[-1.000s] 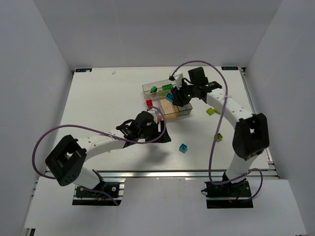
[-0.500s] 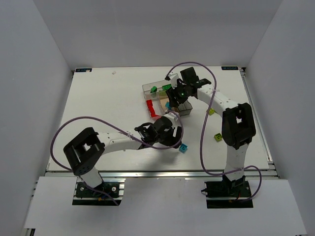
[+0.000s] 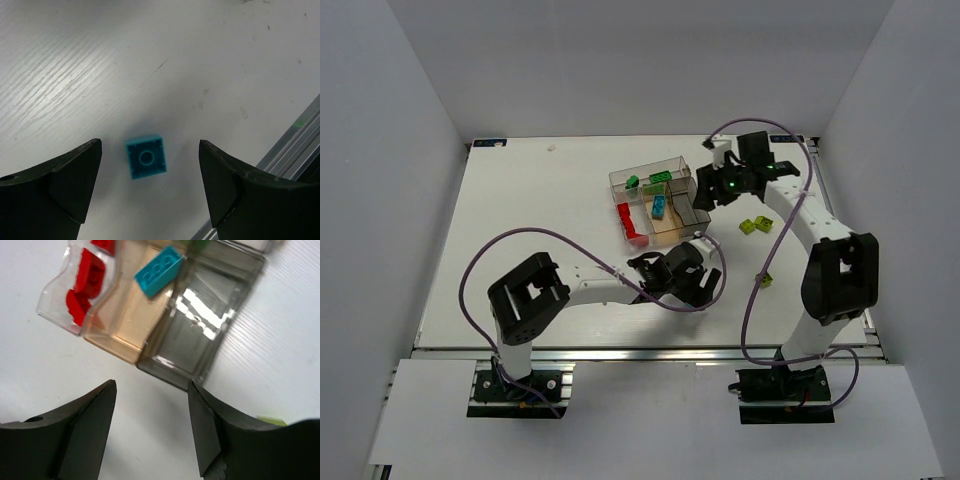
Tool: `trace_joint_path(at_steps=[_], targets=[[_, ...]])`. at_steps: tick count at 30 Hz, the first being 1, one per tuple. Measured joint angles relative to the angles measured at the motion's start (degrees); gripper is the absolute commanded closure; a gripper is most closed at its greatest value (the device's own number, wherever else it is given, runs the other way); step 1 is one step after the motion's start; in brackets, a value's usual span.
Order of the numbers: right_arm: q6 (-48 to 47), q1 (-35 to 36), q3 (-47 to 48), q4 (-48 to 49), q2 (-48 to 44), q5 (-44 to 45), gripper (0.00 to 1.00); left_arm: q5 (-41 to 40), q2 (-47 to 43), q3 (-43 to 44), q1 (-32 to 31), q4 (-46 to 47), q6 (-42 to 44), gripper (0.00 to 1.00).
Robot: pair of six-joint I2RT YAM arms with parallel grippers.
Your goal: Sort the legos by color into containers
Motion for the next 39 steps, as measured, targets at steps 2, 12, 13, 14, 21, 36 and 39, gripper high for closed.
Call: trace_joint_path(at_steps=[2, 12, 13, 14, 21, 36, 39], targets=[[0.76, -2.64, -2.23, 0.22, -2.08, -0.68, 0.35, -0.2, 1.51, 2.12, -0.92, -0.98, 0.66, 0.15], [1.92, -11.02, -7.48, 0.72, -7.1, -3.63, 0.36, -8.83, 8.41, 9.25, -4.35, -11.39, 0.9, 0.25], [1.92, -11.52, -7.89, 0.83, -7.41, -3.96, 0.36, -10.08, 8.41, 9.25, -4.66, -12.02, 0.55, 0.27], [1.92, -12.33, -8.44, 0.72, -7.8, -4.17, 0.37, -11.23, 8.41, 9.25, -4.87, -12.48, 0.37, 0.29], [1.36, -15.5, -12.31, 0.81, -9.99, -5.38, 0.43, -15.02, 8.44, 9.88, -5.09, -15.08, -1.18, 0.8], [-7.15, -18.62, -32.52, 4.72, -20.72, -3.89, 0.44, -15.41, 7.54, 23.61, 7.63, -18.38, -2.78, 0.94], [-8.41, -19.45, -33.55, 5.73, -21.55, -3.56, 0.38, -15.5, 7.56, 27.28, 11.85, -18.93, -1.86, 0.94]])
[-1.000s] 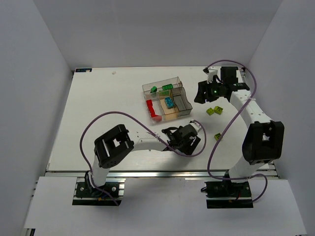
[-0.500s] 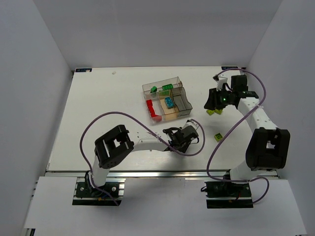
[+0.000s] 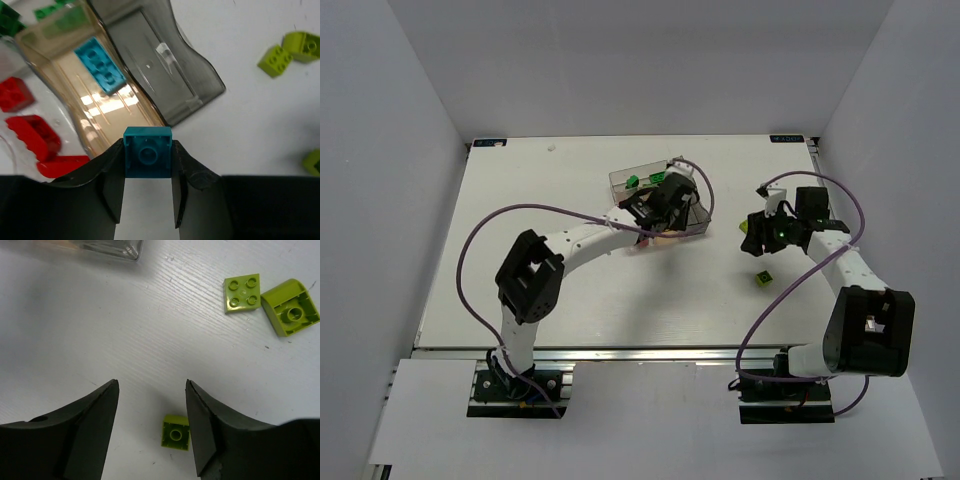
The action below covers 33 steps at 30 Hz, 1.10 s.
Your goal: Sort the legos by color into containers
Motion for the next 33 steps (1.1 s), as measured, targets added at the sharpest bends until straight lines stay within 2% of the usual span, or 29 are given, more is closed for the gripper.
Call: trace_joint_path(at_steps=[5, 7, 8, 10, 13, 23, 29, 32, 33], targets=[[-0.37, -1.03, 0.0, 1.18, -0.04, -0.04, 0.32, -0.83, 2.08, 6.29, 4.24, -1.95, 1.51, 0.89], [-0.39, -1.44, 0.0, 1.09, -0.04, -0.04, 0.22, -1.05, 4.33, 9.84, 5.18, -3.13, 2.12, 0.76], [-0.61, -1.66, 0.0, 1.05, -0.04, -0.02, 0.17, -1.03, 5.77, 11.63, 5.73, -3.61, 2.45, 0.67], [-1.27, -1.88, 0.0, 0.9, 0.04, 0.09, 0.12, -0.96, 8.81, 15.04, 6.64, -4.92, 2.99, 0.45], [-2.62, -2.16, 0.07, -0.07, 1.07, 0.57, 0.11, -0.72, 11.76, 16.83, 7.76, -6.71, 3.56, 0.38], [-9.97, -2.12, -0.76, -6.36, 5.6, 5.14, 0.2, 1.07, 12.31, 14.67, 10.4, -9.03, 2.89, 0.35], [-12.24, -2.05, -4.13, -6.58, 5.62, 9.86, 0.27, 4.59, 8.26, 9.55, 10.49, -7.19, 1.81, 0.34], [-12.87, -1.95, -6.05, -6.34, 5.66, 11.43, 0.36, 7.5, 2.51, 3.63, 10.49, -4.85, 0.83, 0.23], [-13.0, -1.79, -6.8, -6.12, 5.66, 12.0, 0.42, 8.5, -0.11, 0.98, 10.49, -3.41, 0.39, 0.2]])
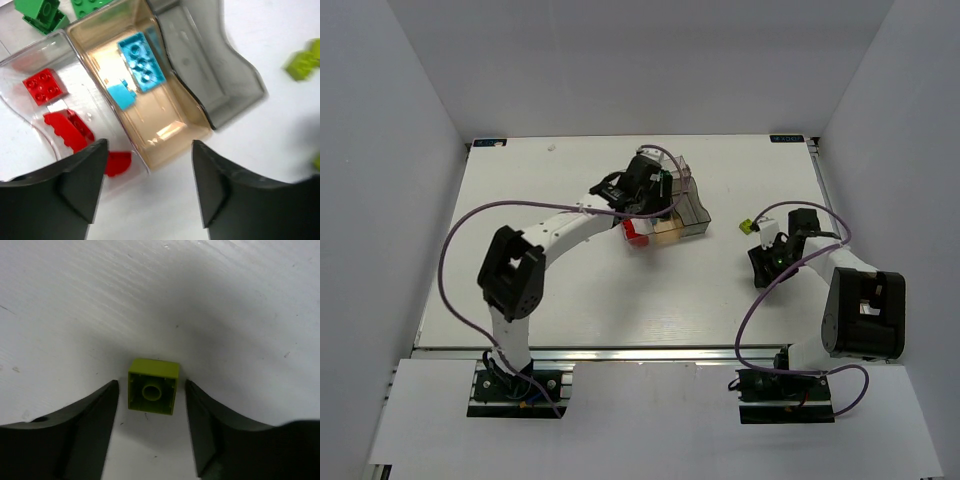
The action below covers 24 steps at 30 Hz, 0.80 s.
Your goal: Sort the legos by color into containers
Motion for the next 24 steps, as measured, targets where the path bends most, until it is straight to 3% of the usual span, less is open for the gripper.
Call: trace_joint_path(at_steps=[2, 3, 6, 7, 9, 14, 19, 24], targets=[[-0.68, 0.15, -0.55, 0.98, -0.15, 0.61, 0.53, 2.12, -5.11, -4.31, 0.0, 2.1, -0.68, 0.18], [-0.87, 0.22, -0.66, 1.53, -0.15, 0.94, 0.65, 3.15, -7.52, -6.36, 0.0, 3.56, -1.09, 0.18], [-1.03, 0.39, -0.83, 2.69, -0.15, 1.29, 0.82, 5.77, -15.43, -13.03, 0.0, 7.96, -2.27, 0.17], [-1.29, 0.39, -0.83, 2.75, -0.15, 1.11, 0.94, 6.54, -17.99, -15.37, 0.0, 9.55, -2.86, 0.17], [-1.92, 0.44, -0.79, 2.69, -0.15, 0.28, 1.0, 7.74, -22.91, -20.52, -0.26, 12.81, -4.22, 0.16], [-2.78, 1.16, 2.67, 0.39, -0.11, -5.9, 1.0, 11.69, -32.72, -35.89, -0.79, 20.37, -8.35, 0.16], [-2.08, 5.01, 14.45, -0.11, 1.9, -13.16, 1.0, 16.02, -38.84, -50.71, -1.42, 24.92, -13.16, 0.15], [1.51, 10.14, 27.74, 0.83, 9.66, -17.62, 0.87, 17.84, -43.08, -57.79, -1.57, 27.39, -16.9, 0.12]])
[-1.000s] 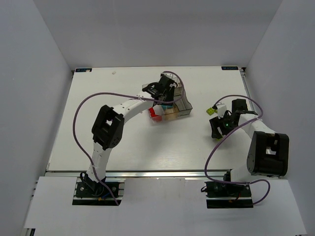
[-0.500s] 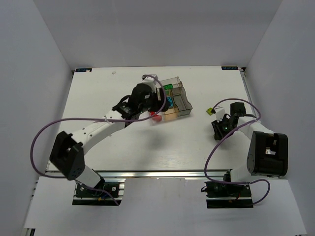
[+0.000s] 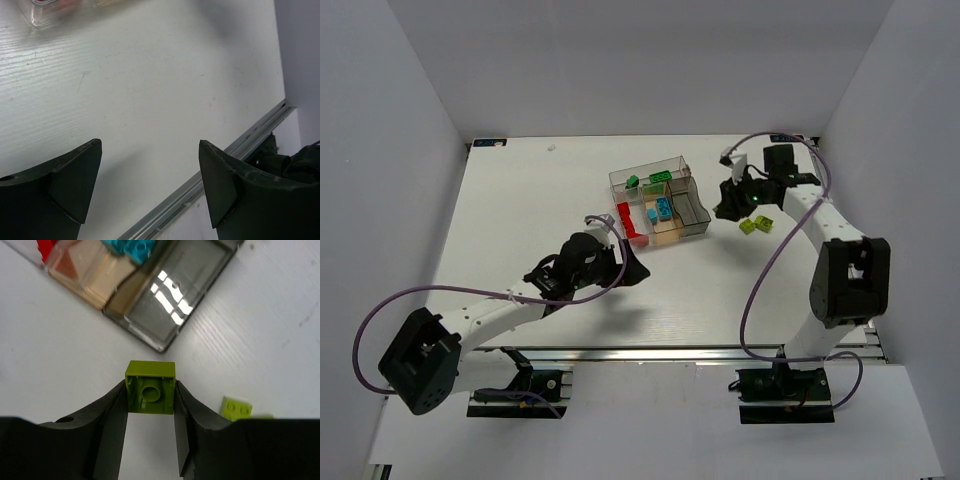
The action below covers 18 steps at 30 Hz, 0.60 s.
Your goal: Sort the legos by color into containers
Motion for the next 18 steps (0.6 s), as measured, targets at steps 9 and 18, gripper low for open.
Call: trace_joint_path(at_steps=[9, 18], targets=[[6.82, 7.13, 16.11, -0.37, 17.27, 0.42, 0.55, 1.07, -2.16, -1.4, -1.2, 3.5, -3.74, 0.11], [9.68, 7.5, 19.61, -1.07, 20.2, 1.79, 0.41, 1.16, -0.39, -1.4, -2.51, 3.89, -4.42, 0.11]])
